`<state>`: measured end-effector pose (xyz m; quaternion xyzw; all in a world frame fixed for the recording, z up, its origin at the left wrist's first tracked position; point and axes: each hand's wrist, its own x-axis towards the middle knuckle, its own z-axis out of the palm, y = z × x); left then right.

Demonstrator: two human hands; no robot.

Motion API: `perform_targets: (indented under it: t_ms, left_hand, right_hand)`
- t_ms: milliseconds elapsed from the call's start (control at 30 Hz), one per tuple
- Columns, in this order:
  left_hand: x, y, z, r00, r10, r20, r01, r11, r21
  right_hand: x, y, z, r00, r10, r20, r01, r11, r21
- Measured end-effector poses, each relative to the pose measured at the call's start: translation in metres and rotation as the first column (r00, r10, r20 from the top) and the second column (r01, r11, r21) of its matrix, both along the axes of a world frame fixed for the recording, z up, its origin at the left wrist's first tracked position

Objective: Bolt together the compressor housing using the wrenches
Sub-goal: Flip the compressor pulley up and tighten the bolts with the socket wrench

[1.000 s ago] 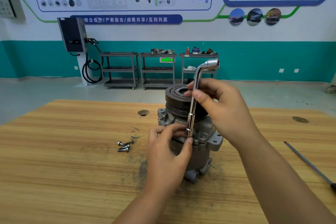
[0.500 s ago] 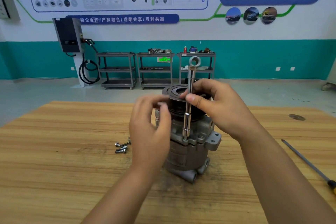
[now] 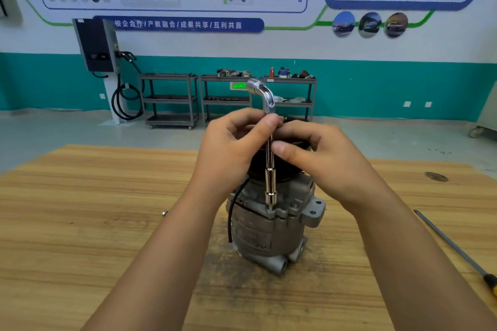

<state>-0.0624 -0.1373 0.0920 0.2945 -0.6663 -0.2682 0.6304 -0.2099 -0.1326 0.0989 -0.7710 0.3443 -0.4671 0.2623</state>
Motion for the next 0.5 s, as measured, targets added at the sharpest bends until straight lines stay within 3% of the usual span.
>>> perform_targets:
  t_ms: [233,500]
  left_hand:
    - [-0.0019,0.0027,-0.0024,0.996,-0.002,0.092,0.003,1.0,-0.008]
    - [-0.0032,0.0053,-0.0018,0.998,-0.044,0.042,0.044,0.999,0.004]
  right_hand:
    - [-0.0007,-0.0004,-0.0015,1.0,0.005,-0.025,-0.005,1.0,0.022]
    - [0.003,-0.0017,-0.0072,0.995,-0.042,0.089,0.043,0.999,-0.015]
